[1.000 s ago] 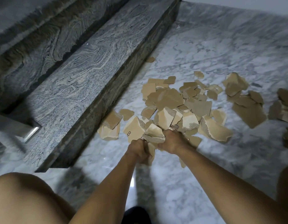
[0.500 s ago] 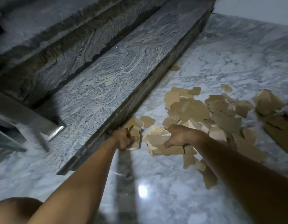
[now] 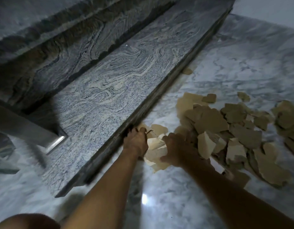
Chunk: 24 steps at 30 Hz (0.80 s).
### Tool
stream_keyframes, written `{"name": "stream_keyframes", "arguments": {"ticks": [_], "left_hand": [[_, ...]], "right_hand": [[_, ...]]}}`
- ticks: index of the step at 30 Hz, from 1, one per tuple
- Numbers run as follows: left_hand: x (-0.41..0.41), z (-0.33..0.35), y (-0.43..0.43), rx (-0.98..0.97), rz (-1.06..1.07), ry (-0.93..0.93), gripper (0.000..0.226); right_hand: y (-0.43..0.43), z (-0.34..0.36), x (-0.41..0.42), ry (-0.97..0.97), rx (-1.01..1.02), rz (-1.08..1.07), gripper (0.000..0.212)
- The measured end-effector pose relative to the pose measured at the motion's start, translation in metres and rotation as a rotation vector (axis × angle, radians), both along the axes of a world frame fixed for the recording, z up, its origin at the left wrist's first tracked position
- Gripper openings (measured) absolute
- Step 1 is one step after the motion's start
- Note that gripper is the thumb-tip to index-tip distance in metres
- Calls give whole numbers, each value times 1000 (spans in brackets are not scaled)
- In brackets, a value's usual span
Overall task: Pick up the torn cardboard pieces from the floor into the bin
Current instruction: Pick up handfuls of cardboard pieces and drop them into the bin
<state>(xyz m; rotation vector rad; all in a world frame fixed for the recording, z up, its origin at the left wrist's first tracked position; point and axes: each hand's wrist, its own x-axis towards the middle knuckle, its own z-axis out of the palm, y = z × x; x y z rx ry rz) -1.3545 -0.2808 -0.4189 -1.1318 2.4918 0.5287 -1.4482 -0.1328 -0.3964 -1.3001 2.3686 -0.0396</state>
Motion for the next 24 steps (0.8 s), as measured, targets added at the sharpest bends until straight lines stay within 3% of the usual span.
{"name": "stream_keyframes", "arguments": {"ticks": [3, 5, 7, 11, 12, 15, 18, 21, 24], "left_hand": [[-7, -1, -2, 64, 31, 12, 57], [-10, 1, -4, 112, 50, 44, 64], [-13, 4, -4, 114, 66, 49, 71], [-14, 14, 0, 90, 103, 179, 52], [-13, 17, -1, 96, 111, 237, 47], [-5, 31, -8, 131, 174, 328, 29], [15, 44, -15, 210, 140, 187, 22], [39, 42, -8, 236, 140, -24, 34], [51, 22, 1, 270, 217, 22, 67]], "right_hand": [[4, 0, 6, -97, -171, -98, 80], [5, -3, 4, -222, -147, -177, 94], [8, -4, -3, -281, -67, -193, 88], [11, 15, -36, -363, 45, -183, 52], [8, 23, -50, -362, 69, -187, 54], [-9, 49, -90, -316, 51, -268, 85], [-35, 69, -101, -309, 21, -343, 84], [-65, 69, -83, -362, 92, -304, 75], [-86, 35, -58, -358, 146, -282, 69]]}}
